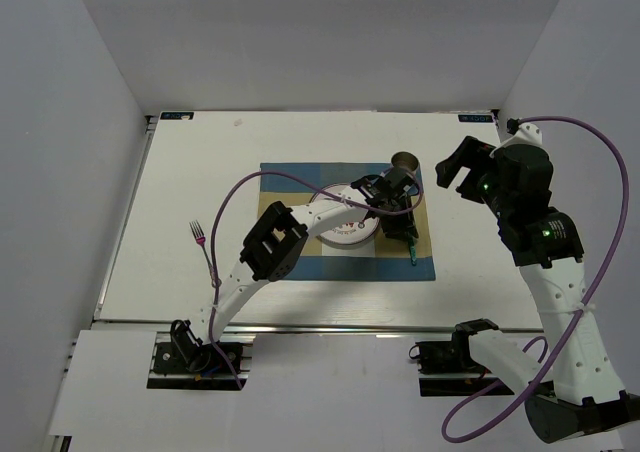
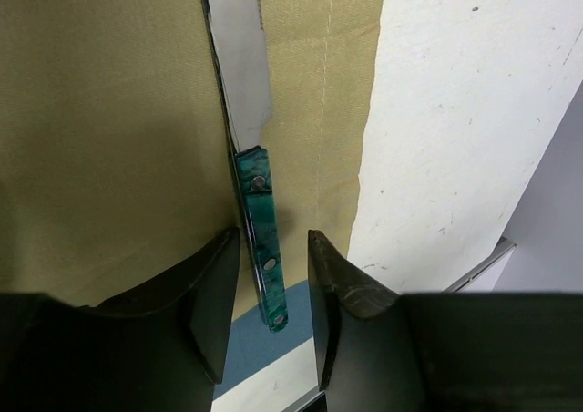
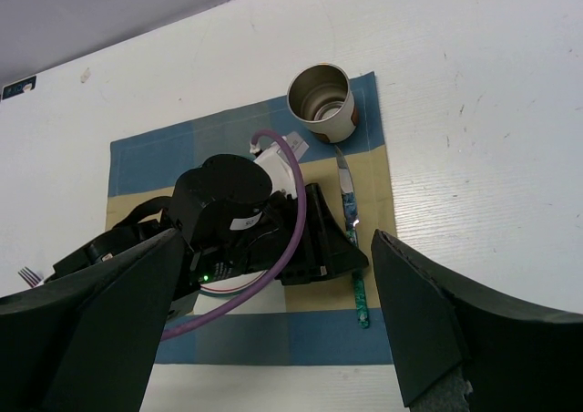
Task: Set the dinner table for one person
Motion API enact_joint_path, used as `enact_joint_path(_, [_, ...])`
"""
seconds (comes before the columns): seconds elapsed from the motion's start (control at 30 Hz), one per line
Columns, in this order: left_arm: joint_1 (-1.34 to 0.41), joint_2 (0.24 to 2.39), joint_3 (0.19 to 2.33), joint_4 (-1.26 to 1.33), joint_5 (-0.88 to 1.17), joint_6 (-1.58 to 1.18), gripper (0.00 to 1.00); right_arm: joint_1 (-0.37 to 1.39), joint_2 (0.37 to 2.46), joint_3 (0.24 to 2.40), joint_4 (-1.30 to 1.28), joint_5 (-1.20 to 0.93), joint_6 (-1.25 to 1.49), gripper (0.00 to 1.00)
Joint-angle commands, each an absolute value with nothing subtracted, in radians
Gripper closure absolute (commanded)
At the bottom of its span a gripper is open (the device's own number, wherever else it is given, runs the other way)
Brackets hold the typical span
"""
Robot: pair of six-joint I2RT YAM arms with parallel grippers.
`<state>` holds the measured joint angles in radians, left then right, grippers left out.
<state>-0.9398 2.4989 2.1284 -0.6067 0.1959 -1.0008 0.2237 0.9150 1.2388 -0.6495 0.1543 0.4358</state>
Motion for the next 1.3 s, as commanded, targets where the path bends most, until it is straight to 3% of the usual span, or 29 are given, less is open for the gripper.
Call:
enact_joint_path(0.0, [-0.946,2.491,2.171,-0.632,0.202,-0.976,0.53,0.219,0.896,1.241,-0.617,0.156,0.419,0.11])
enact_joint_path(0.2, [-0.946,2.37,2.169,-0.695,0.14,-0.905,0.43,0.222,0.884,1.258,-0.612,0.152,0.425,0.11])
enact_joint_path(0.5, [-0.852,2.085,1.988,-0.876,-0.083,-0.847,0.02,0.222,0.873,1.243,-0.586,0.127,0.43,0.11])
enact_joint_path(0.7, [-0.654,1.77,1.616,-0.94,-0.228,-0.861,0.02,0.224,0.868,1.19,-0.549,0.088,0.425,0.11])
enact_joint_path(0.9, [-0.277,1.511,1.243,-0.913,-0.259,-0.766,0.02,0.221,0.879,1.134,-0.488,0.011,0.448,0.11])
enact_joint_path(1.0, [-0.125,1.503,1.14,-0.876,-0.184,-0.694,0.02,0.224,0.891,1.098,-0.451,-0.076,0.466,0.11])
enact_joint_path(1.17, [-0.02,1.578,1.072,-0.815,-0.078,-0.646,0.02,0.222,0.896,1.077,-0.42,-0.118,0.479,0.11])
enact_joint_path(1.27, [0.003,1.574,1.022,-0.785,-0.075,-0.647,0.09,0.222,0.891,1.069,-0.416,-0.107,0.476,0.11])
